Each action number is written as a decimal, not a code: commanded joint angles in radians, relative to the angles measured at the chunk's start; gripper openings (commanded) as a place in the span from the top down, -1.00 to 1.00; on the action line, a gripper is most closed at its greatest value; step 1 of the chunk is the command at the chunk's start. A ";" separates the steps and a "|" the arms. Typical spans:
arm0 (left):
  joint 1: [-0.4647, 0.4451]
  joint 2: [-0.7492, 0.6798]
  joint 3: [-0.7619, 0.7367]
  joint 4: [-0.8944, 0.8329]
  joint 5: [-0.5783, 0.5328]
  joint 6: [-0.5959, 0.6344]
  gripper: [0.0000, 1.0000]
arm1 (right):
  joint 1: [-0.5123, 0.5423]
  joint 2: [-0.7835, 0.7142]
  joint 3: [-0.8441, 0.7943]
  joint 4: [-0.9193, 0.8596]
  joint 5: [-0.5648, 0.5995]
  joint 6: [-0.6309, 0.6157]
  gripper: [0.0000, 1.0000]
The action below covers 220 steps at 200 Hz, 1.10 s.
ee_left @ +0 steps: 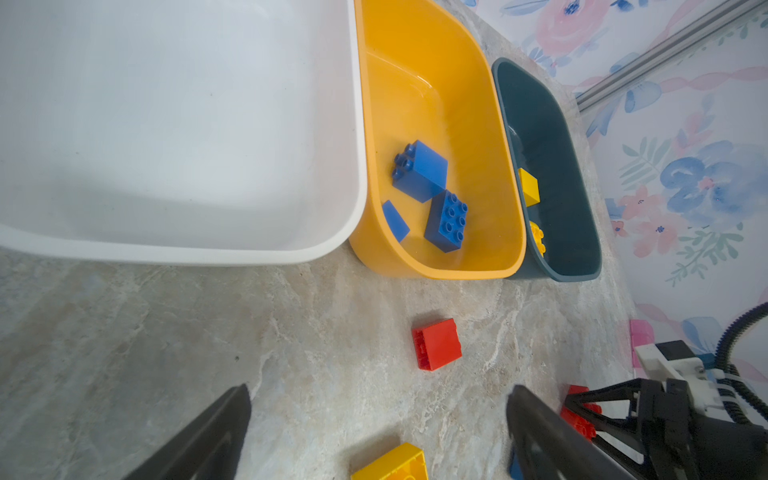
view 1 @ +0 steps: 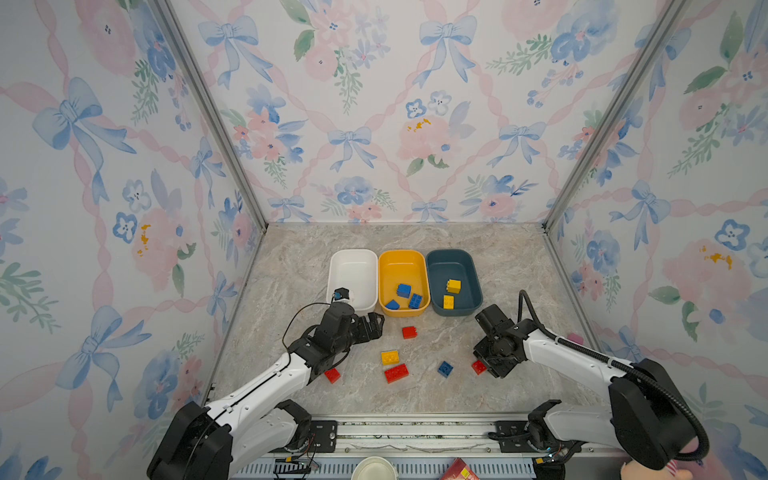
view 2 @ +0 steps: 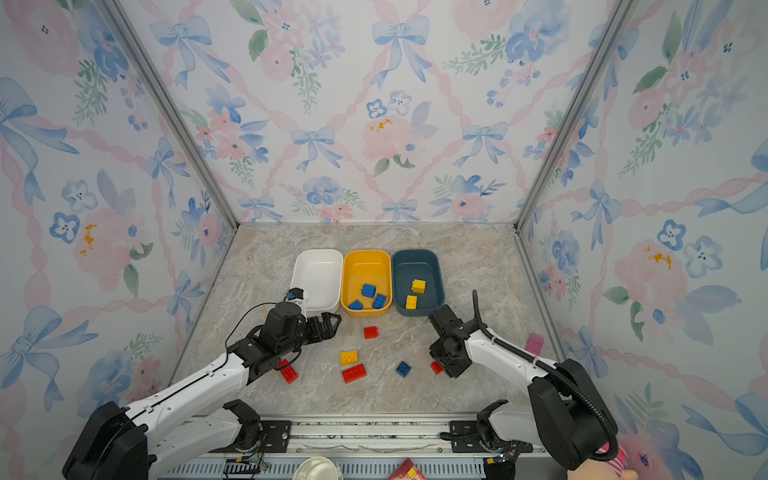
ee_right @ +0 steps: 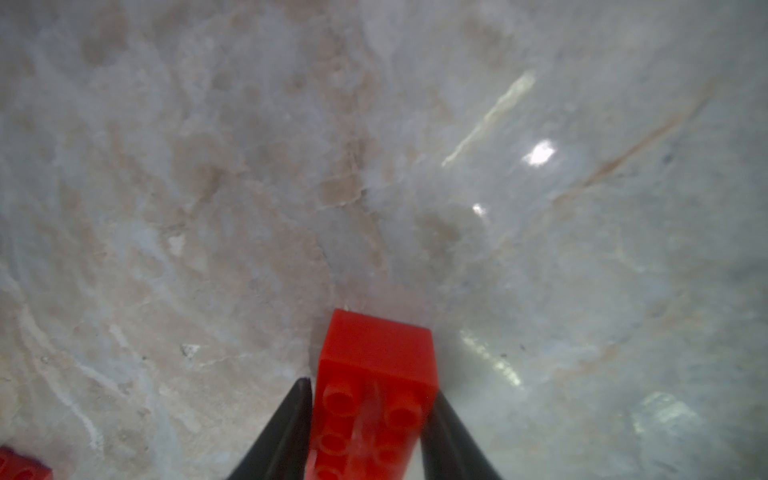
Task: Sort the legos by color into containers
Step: 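Lower the right gripper onto the red 2x4 brick and grasp it, then carry the red 2x4 brick with the right gripper into the white bin and release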
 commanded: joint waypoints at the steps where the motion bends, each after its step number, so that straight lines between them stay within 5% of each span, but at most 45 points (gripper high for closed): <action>1: 0.004 -0.011 0.010 -0.020 0.007 0.014 -0.96 | -0.010 0.015 -0.014 0.004 0.011 -0.008 0.22; 87: 0.005 -0.050 -0.021 -0.030 0.005 -0.001 -0.96 | 0.054 0.011 0.090 -0.083 0.078 -0.125 0.48; 220: 0.016 -0.064 -0.080 -0.034 -0.006 -0.029 -0.96 | 0.296 0.232 0.597 -0.123 0.115 -0.496 0.52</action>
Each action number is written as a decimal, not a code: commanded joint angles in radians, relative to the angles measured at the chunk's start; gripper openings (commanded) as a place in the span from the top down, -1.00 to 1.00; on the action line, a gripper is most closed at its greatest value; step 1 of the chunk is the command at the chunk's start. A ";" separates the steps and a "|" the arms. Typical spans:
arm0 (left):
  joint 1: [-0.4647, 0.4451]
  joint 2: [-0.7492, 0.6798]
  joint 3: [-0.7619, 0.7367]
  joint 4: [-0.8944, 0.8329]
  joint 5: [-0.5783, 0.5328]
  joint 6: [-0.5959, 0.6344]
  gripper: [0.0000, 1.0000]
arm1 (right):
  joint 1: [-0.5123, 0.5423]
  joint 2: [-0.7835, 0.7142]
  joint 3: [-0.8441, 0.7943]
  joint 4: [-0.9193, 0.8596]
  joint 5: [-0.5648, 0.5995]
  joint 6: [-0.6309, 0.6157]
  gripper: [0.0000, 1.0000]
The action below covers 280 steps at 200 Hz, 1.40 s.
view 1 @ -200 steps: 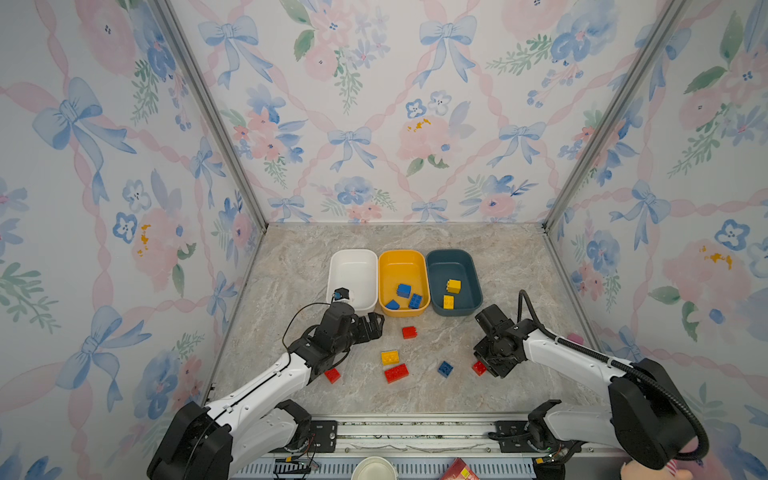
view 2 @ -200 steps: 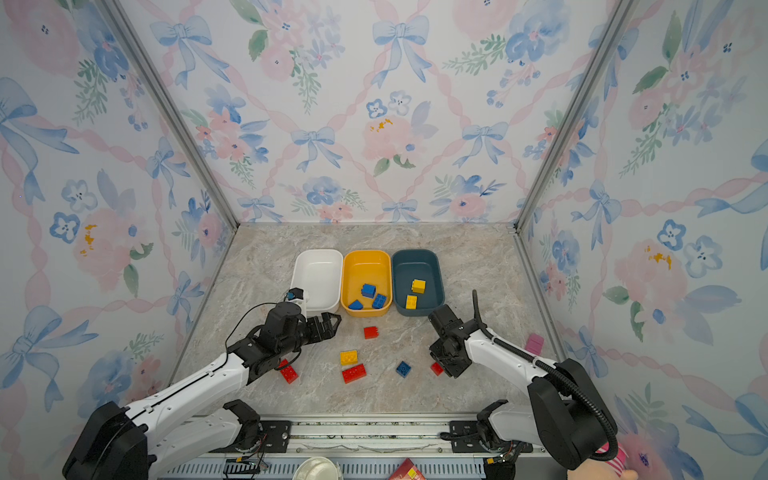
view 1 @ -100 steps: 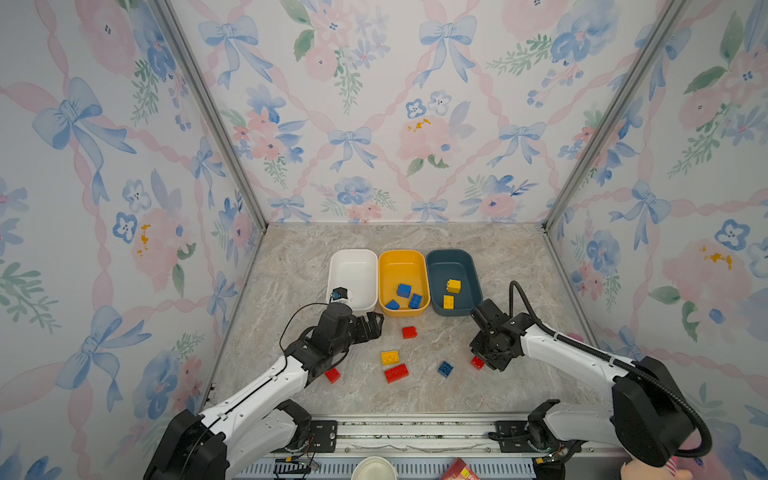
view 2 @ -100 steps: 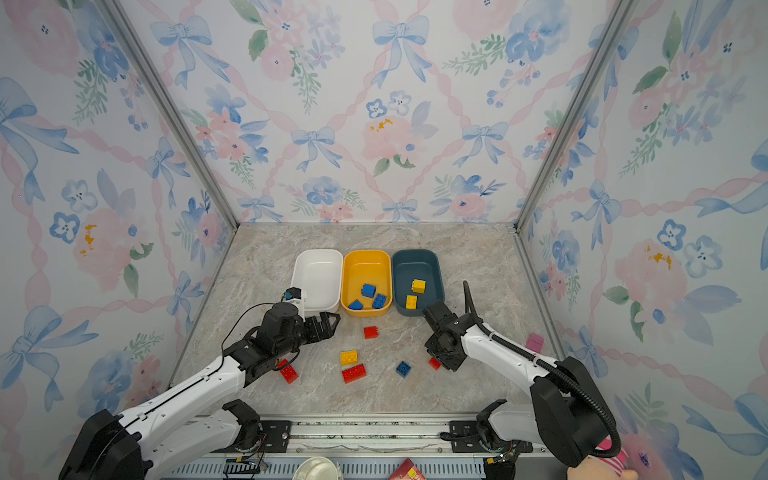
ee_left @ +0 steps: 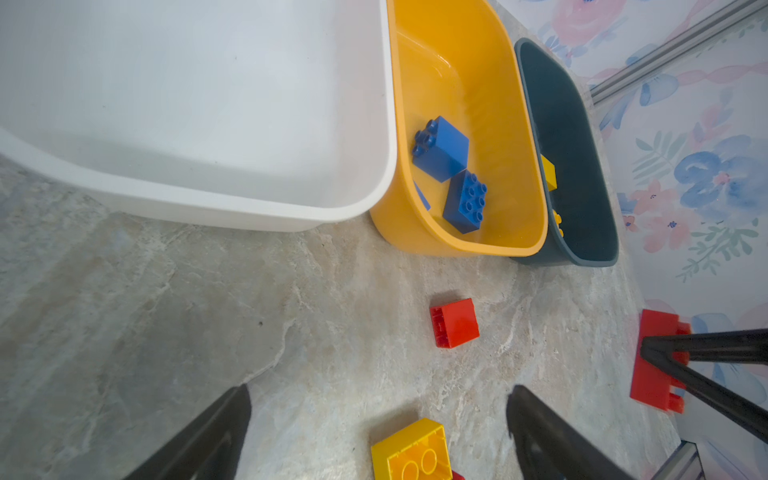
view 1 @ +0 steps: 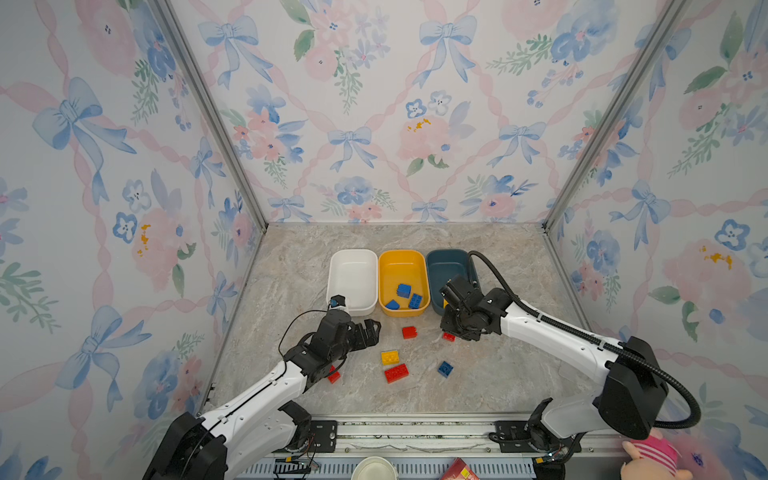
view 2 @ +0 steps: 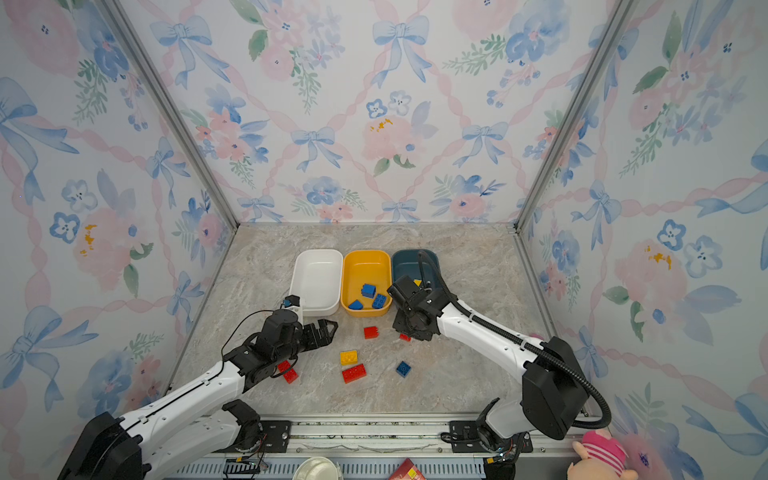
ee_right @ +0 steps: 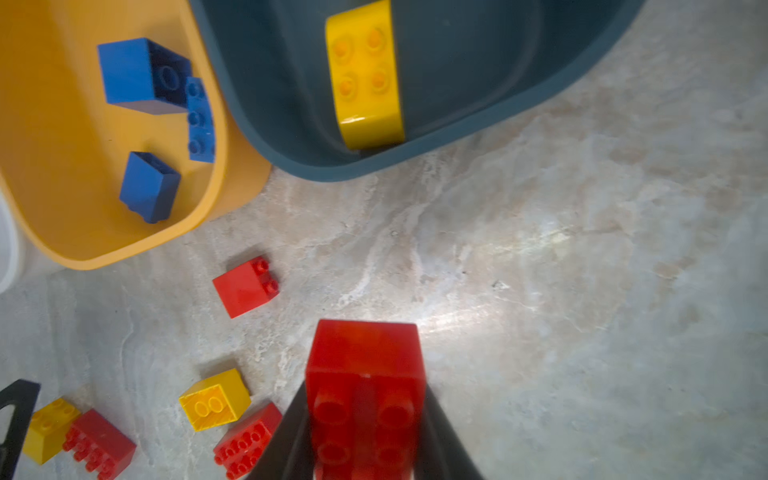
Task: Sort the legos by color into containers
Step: 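Carry the red 2x4 brick with the right gripper into the white bin and release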
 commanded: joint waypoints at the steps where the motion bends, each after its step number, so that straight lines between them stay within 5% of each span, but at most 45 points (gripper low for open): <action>1: 0.014 0.000 -0.011 -0.016 -0.006 -0.009 -0.96 | 0.030 0.050 0.085 -0.002 0.005 -0.126 0.52; 123: 0.047 -0.100 -0.061 -0.023 0.003 -0.029 -0.96 | 0.078 0.460 0.563 0.176 -0.191 -0.399 0.55; 237: 0.051 -0.126 -0.050 -0.076 -0.012 -0.015 -0.96 | 0.077 0.833 0.912 0.246 -0.317 -0.416 0.55; 280: 0.052 -0.131 -0.040 -0.098 -0.017 -0.020 -0.96 | 0.070 0.894 0.972 0.228 -0.317 -0.412 0.23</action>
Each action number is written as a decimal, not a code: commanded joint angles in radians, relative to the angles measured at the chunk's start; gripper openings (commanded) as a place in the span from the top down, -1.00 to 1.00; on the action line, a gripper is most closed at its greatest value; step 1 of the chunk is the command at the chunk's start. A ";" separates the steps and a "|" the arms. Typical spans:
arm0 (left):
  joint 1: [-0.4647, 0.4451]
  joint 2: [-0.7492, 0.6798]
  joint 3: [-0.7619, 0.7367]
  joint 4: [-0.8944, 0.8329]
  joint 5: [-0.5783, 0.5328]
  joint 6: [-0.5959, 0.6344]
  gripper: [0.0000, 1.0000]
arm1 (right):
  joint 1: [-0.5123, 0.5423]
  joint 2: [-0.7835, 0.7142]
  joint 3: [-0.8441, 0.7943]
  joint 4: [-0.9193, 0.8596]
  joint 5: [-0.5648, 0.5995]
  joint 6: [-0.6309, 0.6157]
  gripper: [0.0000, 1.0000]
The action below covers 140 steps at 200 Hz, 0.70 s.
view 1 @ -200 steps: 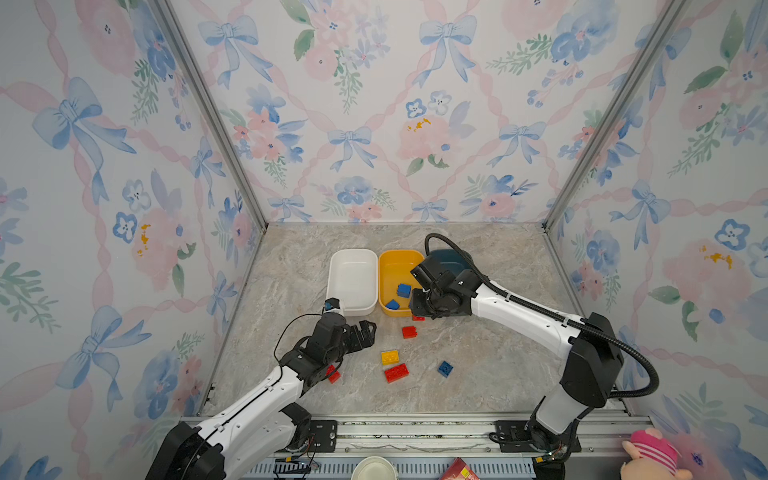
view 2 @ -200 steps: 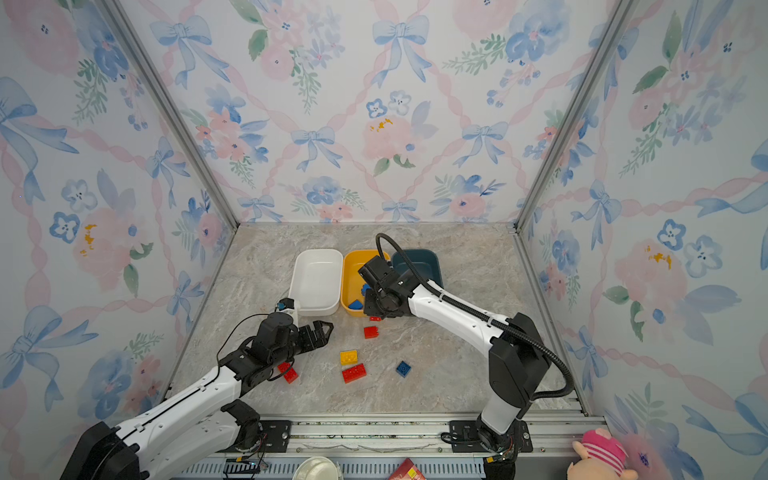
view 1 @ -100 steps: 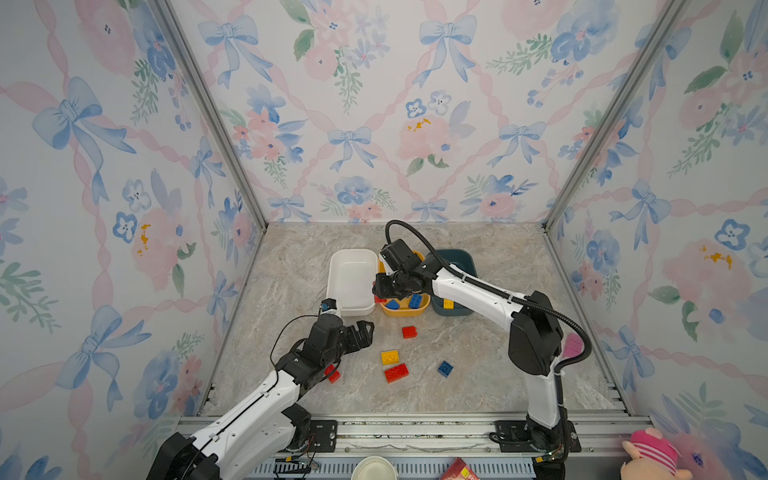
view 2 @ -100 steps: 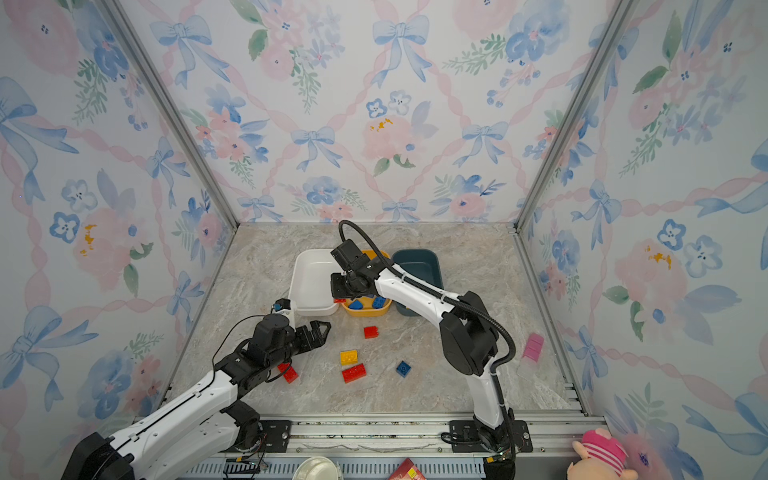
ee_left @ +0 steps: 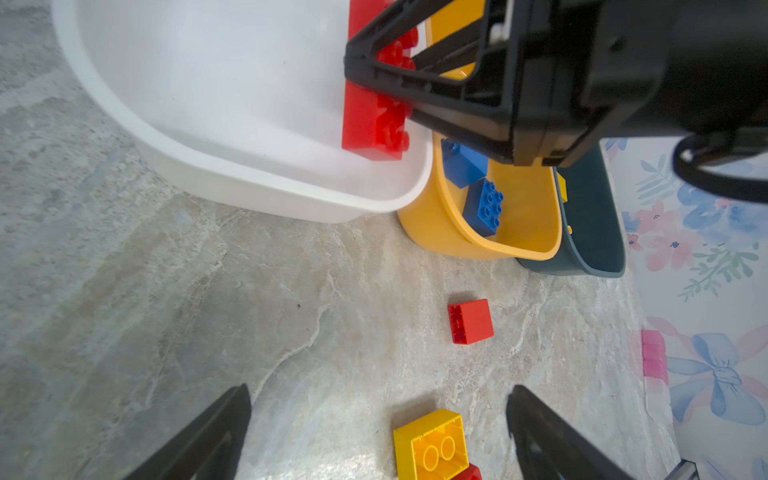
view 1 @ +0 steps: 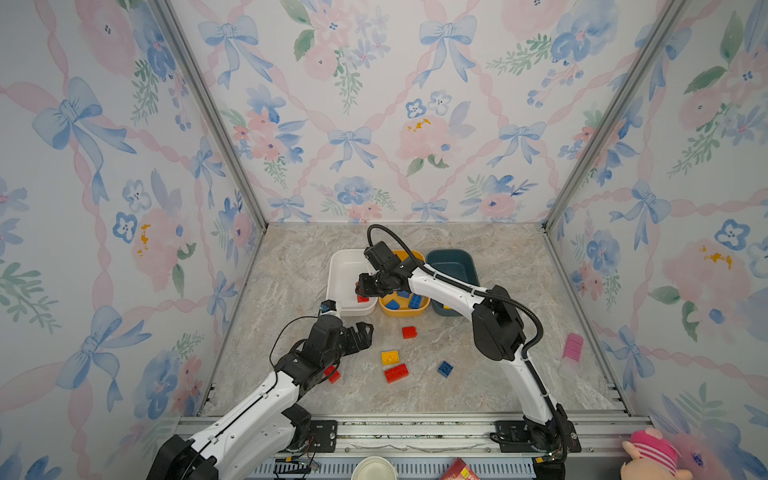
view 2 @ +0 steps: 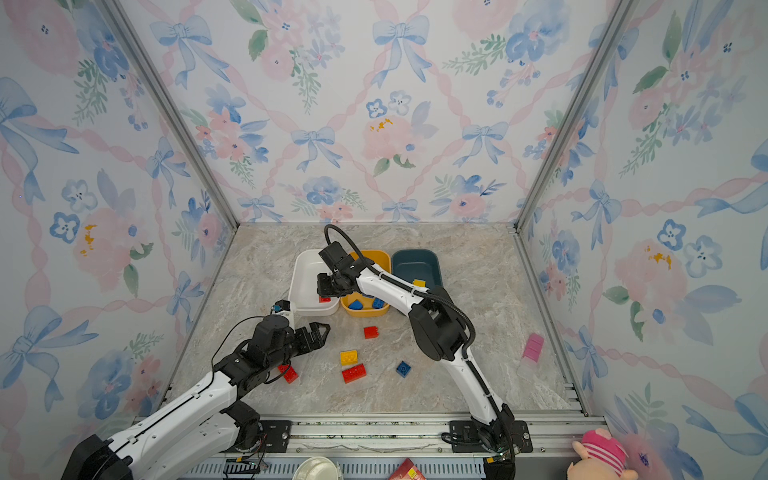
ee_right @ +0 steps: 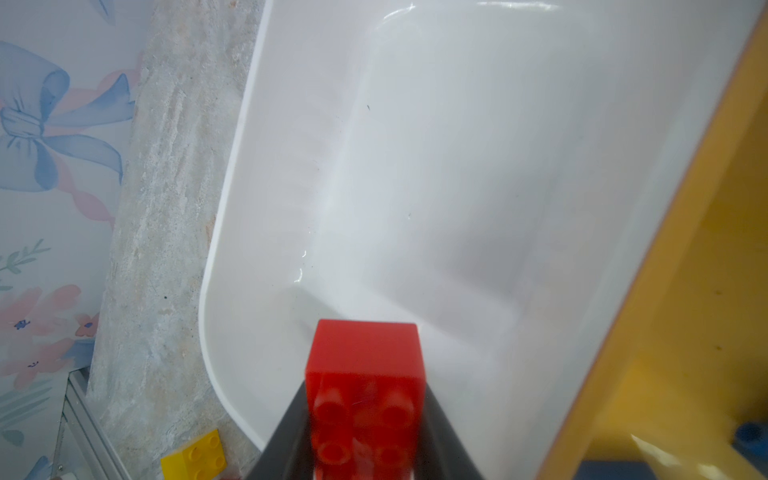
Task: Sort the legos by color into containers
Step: 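Carry the red 2x4 brick with the right gripper into the white bin and release, then grasp the red brick with the left gripper while the right gripper withdraws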
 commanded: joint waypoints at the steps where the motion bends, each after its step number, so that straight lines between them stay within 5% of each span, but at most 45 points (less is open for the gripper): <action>1: 0.010 -0.014 0.014 -0.040 -0.016 -0.001 -0.96 | 0.001 0.028 0.053 -0.012 -0.016 -0.005 0.22; 50: 0.009 -0.024 0.042 -0.100 -0.037 -0.006 -0.96 | -0.003 0.002 0.053 -0.013 -0.023 -0.020 -0.22; 140: 0.006 0.023 0.214 -0.402 -0.132 -0.059 -0.89 | -0.020 -0.231 -0.131 -0.025 -0.005 -0.050 -0.45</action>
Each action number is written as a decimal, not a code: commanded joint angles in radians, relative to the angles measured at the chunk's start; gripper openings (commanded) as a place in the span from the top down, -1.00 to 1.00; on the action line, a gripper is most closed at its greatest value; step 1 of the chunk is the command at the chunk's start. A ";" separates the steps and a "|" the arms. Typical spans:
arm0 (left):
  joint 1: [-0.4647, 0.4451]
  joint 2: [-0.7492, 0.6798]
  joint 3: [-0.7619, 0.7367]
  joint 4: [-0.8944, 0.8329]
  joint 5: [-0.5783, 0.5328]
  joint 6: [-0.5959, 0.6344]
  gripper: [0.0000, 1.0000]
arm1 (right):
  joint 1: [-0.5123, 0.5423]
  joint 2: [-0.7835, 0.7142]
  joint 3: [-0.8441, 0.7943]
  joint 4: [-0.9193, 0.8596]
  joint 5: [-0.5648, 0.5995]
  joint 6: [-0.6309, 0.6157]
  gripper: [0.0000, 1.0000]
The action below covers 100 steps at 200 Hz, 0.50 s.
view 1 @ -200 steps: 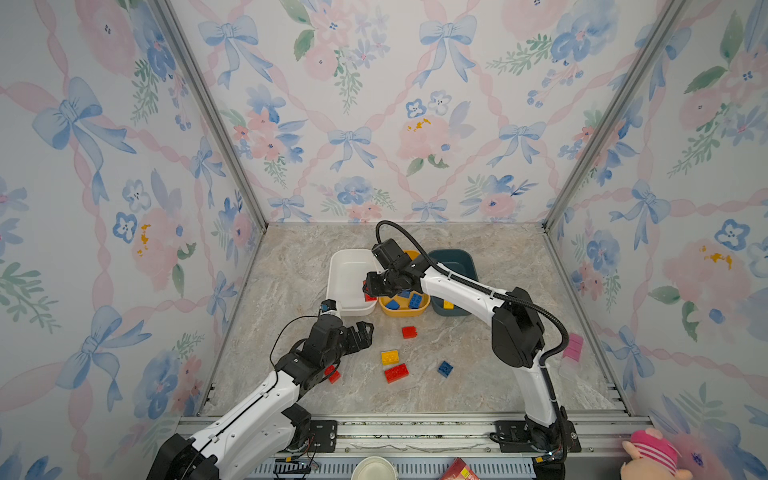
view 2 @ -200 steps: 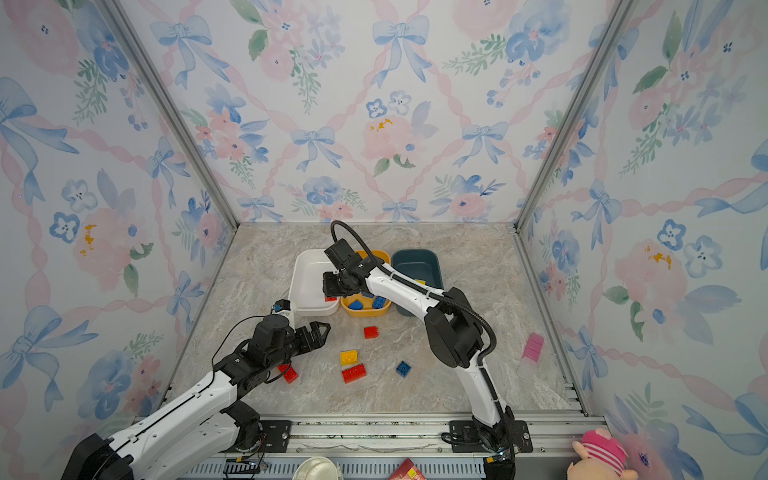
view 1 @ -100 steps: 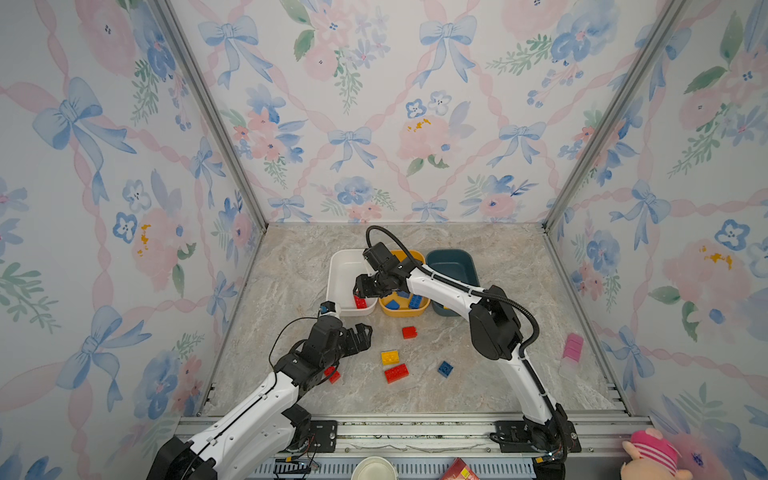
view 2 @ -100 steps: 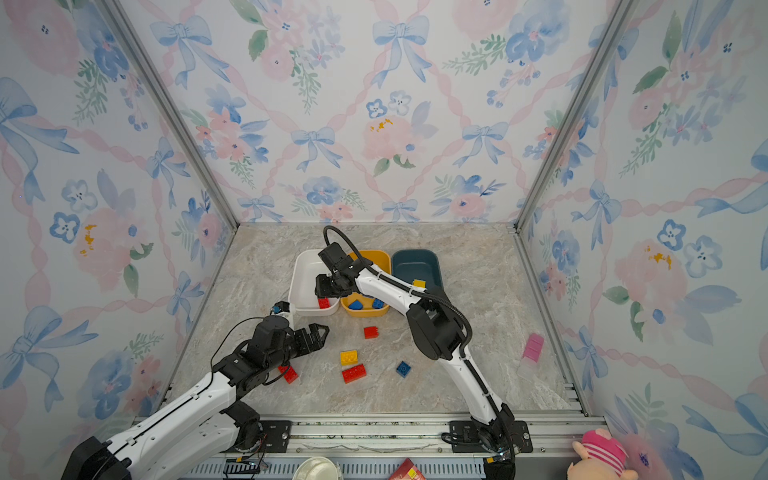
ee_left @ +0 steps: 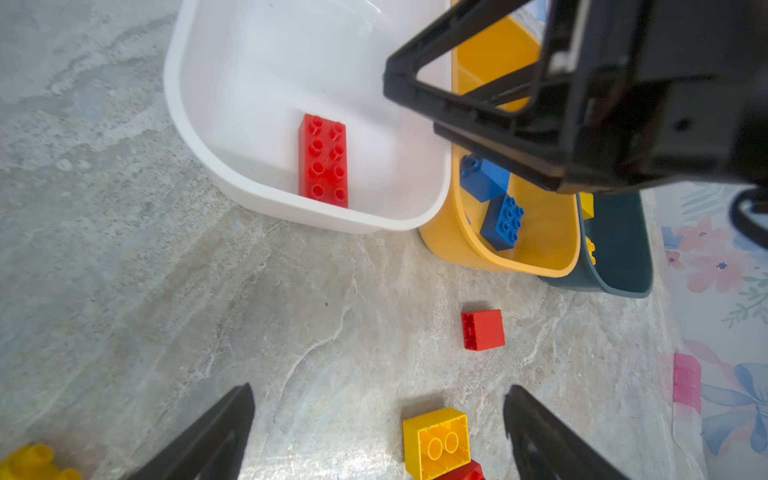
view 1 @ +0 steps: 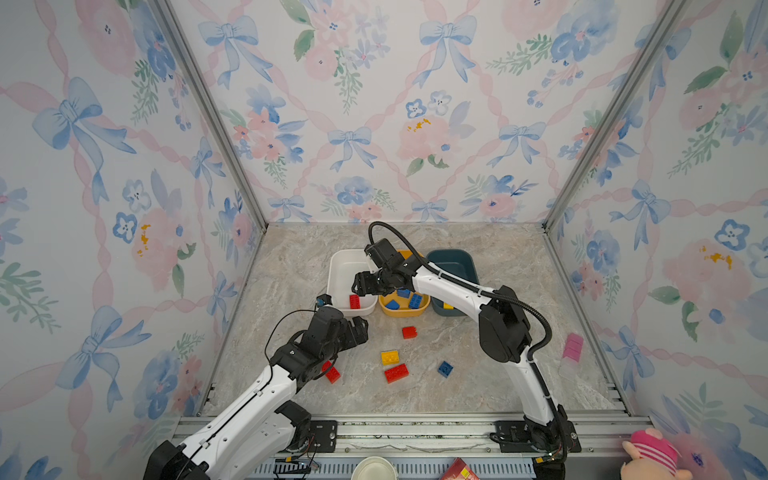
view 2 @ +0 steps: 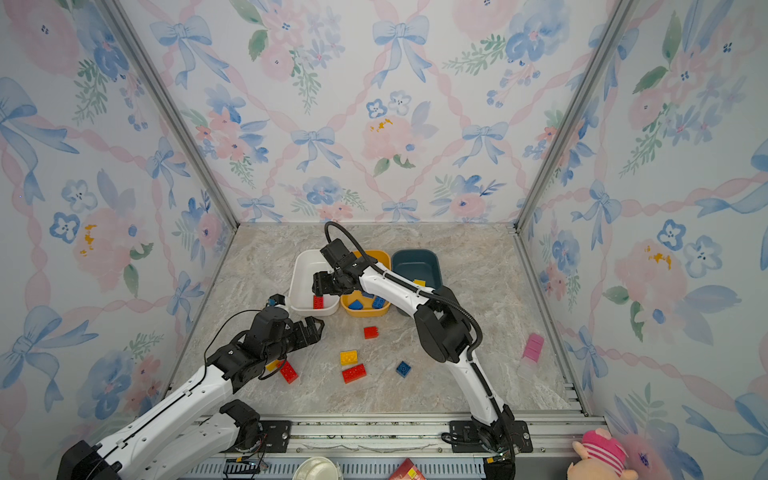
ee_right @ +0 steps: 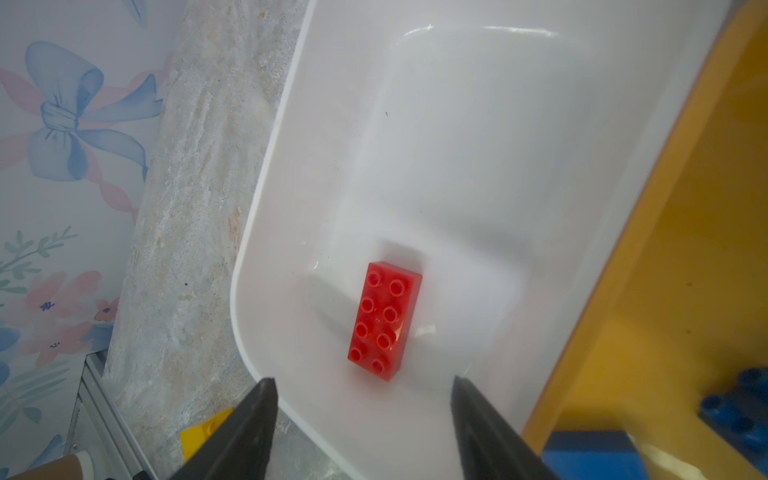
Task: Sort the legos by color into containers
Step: 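Grasp the red brick with the left gripper while the right gripper withdraws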
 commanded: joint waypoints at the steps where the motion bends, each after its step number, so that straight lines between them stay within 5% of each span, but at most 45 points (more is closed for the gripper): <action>1: 0.005 0.016 0.056 -0.159 -0.052 -0.041 -0.89 | -0.013 -0.138 -0.072 -0.025 0.010 -0.022 -0.45; 100: -0.063 0.063 0.131 -0.469 -0.106 -0.222 -0.73 | -0.050 -0.566 -0.612 -0.094 0.010 -0.075 -0.84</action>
